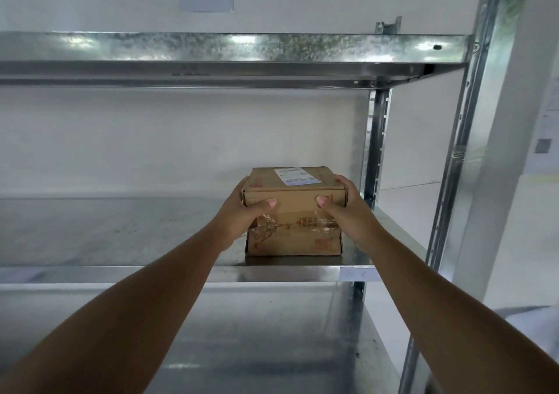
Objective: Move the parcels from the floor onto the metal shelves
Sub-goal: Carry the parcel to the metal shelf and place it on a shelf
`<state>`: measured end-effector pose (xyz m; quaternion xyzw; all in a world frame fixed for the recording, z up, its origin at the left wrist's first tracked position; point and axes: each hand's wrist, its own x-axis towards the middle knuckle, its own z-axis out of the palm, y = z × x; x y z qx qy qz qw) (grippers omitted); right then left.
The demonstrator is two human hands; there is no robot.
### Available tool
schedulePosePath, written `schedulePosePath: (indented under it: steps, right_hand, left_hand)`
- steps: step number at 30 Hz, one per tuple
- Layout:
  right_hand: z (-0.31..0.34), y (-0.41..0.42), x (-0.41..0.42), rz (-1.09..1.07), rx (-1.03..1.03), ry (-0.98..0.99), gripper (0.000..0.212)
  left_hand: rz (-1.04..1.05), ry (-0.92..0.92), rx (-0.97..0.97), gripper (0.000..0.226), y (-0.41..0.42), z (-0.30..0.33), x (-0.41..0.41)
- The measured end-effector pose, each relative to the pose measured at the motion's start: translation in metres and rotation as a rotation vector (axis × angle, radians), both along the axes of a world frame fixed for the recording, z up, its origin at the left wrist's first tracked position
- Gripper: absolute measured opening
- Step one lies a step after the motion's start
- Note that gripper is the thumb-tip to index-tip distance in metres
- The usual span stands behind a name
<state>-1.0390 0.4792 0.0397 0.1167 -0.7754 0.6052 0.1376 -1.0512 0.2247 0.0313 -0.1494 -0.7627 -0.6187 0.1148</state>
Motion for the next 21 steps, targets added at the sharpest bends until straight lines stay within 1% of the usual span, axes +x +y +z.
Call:
schedulePosePath:
  steps: [3,5,6,7,8,10,12,17,19,21]
  right_hand:
    - [0.002,0.0,0.002,0.022,0.006,-0.011,0.073]
    - [0.005,0.001,0.01,0.052,0.032,-0.023,0.084]
    - [0.007,0.001,0.016,0.07,0.028,-0.029,0.091]
    - [0.008,0.001,0.023,0.065,0.038,-0.011,0.097]
    - [0.009,0.002,0.03,0.023,0.081,0.04,0.1]
    - [0.013,0.006,0.045,-0.055,0.209,0.188,0.099]
    - [0.021,0.006,0.07,-0.025,0.242,0.307,0.094]
    - [0.04,0.006,0.151,0.11,0.185,0.451,0.082]
    - [0.045,0.009,0.181,0.145,0.157,0.489,0.08]
    - [0.047,0.01,0.203,0.176,0.121,0.531,0.083]
  left_hand:
    - [0.03,-0.012,-0.015,0.073,0.002,0.004,0.006]
    - [0.055,-0.012,-0.065,0.069,0.005,0.009,0.014]
    - [0.069,-0.011,-0.085,0.075,0.006,0.013,0.022]
    - [0.099,0.015,-0.114,0.087,0.007,0.015,0.031]
    - [0.141,0.068,-0.157,0.094,0.005,0.017,0.039]
    - [0.183,0.224,-0.254,0.098,0.001,0.021,0.059]
    - [0.171,0.314,-0.294,0.099,-0.002,0.029,0.083]
    - [0.155,0.461,-0.211,0.097,-0.012,0.05,0.151]
    - [0.147,0.485,-0.194,0.105,-0.016,0.053,0.181]
    - [0.136,0.487,-0.186,0.109,-0.017,0.054,0.207]
